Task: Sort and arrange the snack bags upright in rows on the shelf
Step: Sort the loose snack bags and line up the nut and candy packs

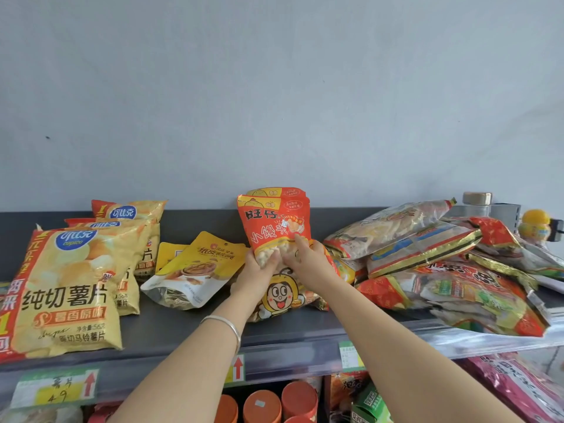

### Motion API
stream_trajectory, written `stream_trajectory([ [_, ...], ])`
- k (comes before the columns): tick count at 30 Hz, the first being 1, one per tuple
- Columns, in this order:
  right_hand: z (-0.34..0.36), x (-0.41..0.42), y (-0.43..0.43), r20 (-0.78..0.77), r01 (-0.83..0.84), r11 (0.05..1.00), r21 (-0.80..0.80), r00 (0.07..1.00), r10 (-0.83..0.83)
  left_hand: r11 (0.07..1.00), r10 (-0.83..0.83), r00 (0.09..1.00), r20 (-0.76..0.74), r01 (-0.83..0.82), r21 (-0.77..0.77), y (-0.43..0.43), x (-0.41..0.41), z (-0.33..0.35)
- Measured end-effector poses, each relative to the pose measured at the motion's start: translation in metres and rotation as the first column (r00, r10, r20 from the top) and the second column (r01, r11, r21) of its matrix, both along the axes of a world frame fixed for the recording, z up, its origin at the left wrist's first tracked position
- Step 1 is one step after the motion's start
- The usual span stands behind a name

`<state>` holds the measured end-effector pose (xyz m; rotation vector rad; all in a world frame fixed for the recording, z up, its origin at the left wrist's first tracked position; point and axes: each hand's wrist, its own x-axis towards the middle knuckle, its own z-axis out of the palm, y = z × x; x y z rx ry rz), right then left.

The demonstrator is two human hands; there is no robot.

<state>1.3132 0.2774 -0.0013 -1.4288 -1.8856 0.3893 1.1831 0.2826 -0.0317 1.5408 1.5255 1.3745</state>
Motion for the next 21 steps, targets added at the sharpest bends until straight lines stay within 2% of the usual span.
stream_trajectory([
  [3, -0.005, -0.004, 0.000, 0.199, 0.087, 0.982, 0.165, 0.973, -0.120, 1.000, -0.007, 1.000, 0.015, 0.007, 0.008, 0.003, 0.004, -0.001],
  [5, -0.012, -0.004, 0.003, 0.313, 0.073, 0.952, 0.298, 0.935, -0.169, 0.995, -0.072, 0.994, 0.077, 0.067, 0.071, 0.001, 0.008, -0.005],
  [7, -0.018, 0.000, 0.007, 0.373, 0.068, 0.954, 0.291, 0.911, -0.178, 0.990, -0.100, 0.992, 0.079, 0.092, 0.103, 0.001, 0.010, -0.008],
  [13, -0.013, -0.002, 0.006, 0.412, 0.145, 0.970, 0.195, 0.886, -0.215, 0.995, -0.088, 0.996, -0.015, 0.087, -0.042, 0.006, 0.004, 0.001],
  [17, -0.011, -0.009, -0.005, 0.400, 0.181, 0.963, 0.201, 0.882, -0.249, 0.999, -0.040, 0.998, -0.049, 0.039, -0.022, -0.009, -0.010, 0.002],
  [21, -0.003, -0.025, -0.018, 0.362, 0.163, 0.926, 0.341, 0.886, -0.289, 0.995, 0.074, 0.970, -0.230, -0.056, 0.083, -0.024, -0.041, 0.010],
])
